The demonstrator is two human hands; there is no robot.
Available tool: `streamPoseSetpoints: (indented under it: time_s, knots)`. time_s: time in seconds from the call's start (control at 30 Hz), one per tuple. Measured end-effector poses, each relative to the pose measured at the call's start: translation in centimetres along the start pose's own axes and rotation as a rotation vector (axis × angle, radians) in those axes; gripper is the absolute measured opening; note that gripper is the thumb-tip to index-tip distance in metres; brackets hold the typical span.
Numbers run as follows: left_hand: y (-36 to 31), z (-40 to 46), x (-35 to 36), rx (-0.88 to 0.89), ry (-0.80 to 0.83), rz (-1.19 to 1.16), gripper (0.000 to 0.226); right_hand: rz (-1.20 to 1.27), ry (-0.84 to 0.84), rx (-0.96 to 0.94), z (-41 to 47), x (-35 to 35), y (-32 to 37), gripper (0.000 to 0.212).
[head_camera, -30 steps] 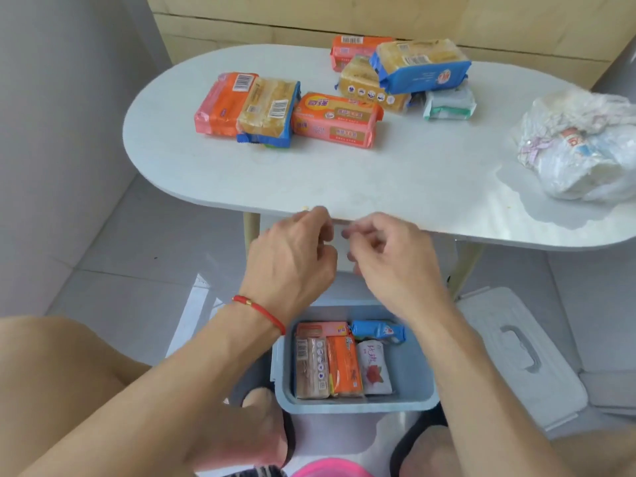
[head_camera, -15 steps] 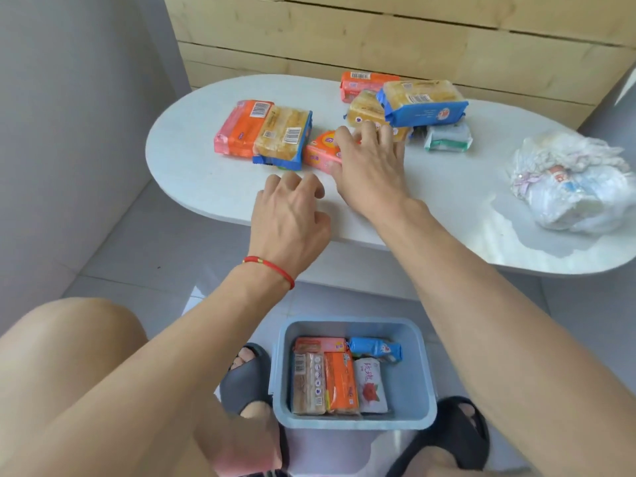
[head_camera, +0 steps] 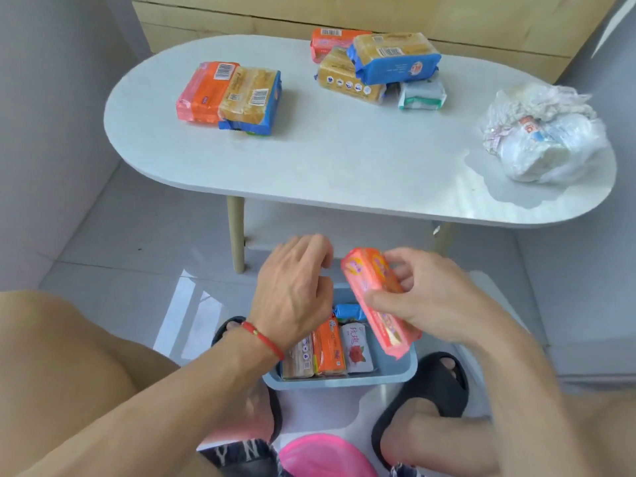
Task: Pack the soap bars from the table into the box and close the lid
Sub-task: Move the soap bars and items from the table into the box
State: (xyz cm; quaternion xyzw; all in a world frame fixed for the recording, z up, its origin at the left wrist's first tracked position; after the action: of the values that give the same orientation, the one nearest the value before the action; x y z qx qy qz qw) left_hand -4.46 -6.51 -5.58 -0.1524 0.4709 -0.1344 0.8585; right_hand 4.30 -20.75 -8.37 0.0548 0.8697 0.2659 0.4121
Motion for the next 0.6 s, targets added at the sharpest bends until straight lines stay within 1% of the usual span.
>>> streamPoseSetpoints:
  time_s: [0.07, 0.13, 0.2, 0.27, 0.3, 0.37, 0.43, 0.47, 0.53, 0.6]
  knots:
    - [1.0, -1.6, 4.2, -0.029, 0.226, 0.077, 0.028, -0.072, 0.111, 0.159, 2.5, 3.7, -3.7, 0.059]
    - [3.1, -4.2, 8.4, -0.112, 0.504, 0.146, 0.032, -0.112, 0.141, 0.288, 5.1, 7.5, -7.3, 0.049]
    - [5.7, -7.4, 11.3, -0.231, 0.743, 0.219, 0.036, -0.131, 0.126, 0.364, 7.3, 11.4, -10.1, 0.052]
    - [7.7, -10.4, 12.5, -0.377, 0.889, 0.223, 0.039, -0.173, 0.097, 0.418, 8.4, 14.7, -12.3, 0.062]
    - [8.4, -11.5, 12.8, -0.427, 0.925, 0.231, 0.039, -0.202, 0.070, 0.437, 8.9, 15.6, -13.2, 0.066]
    - [9.3, -12.5, 13.1, -0.453, 0.960, 0.262, 0.039, -0.232, 0.018, 0.463, 9.6, 16.8, -14.4, 0.075]
    - [9.7, -12.6, 13.3, -0.465, 0.923, 0.225, 0.039, -0.238, -0.005, 0.466, 10.2, 17.6, -15.3, 0.084]
    - [9.9, -12.5, 13.4, -0.488, 0.886, 0.183, 0.038, -0.239, -0.001, 0.463, 10.5, 18.2, -15.6, 0.084]
    - [10.1, -12.4, 13.1, -0.541, 0.793, 0.134, 0.037, -0.220, 0.054, 0.463, 10.7, 19.3, -15.9, 0.076]
    - [10.5, -12.5, 12.5, -0.585, 0.702, 0.165, 0.041, -0.202, 0.108, 0.463, 10.8, 19.8, -16.0, 0.056]
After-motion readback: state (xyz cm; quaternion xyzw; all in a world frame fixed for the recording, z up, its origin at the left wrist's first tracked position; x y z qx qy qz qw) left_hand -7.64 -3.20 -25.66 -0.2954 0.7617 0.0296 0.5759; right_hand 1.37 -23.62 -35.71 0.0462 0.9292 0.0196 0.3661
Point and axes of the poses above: each hand's wrist, its own z-axis towards the middle knuckle, its own x-axis out of the palm, y = z × x, the point moved 10 cm from there along z, towards the middle knuckle, and after that the axes turned 10 degrees about x, right-handed, at the moved point
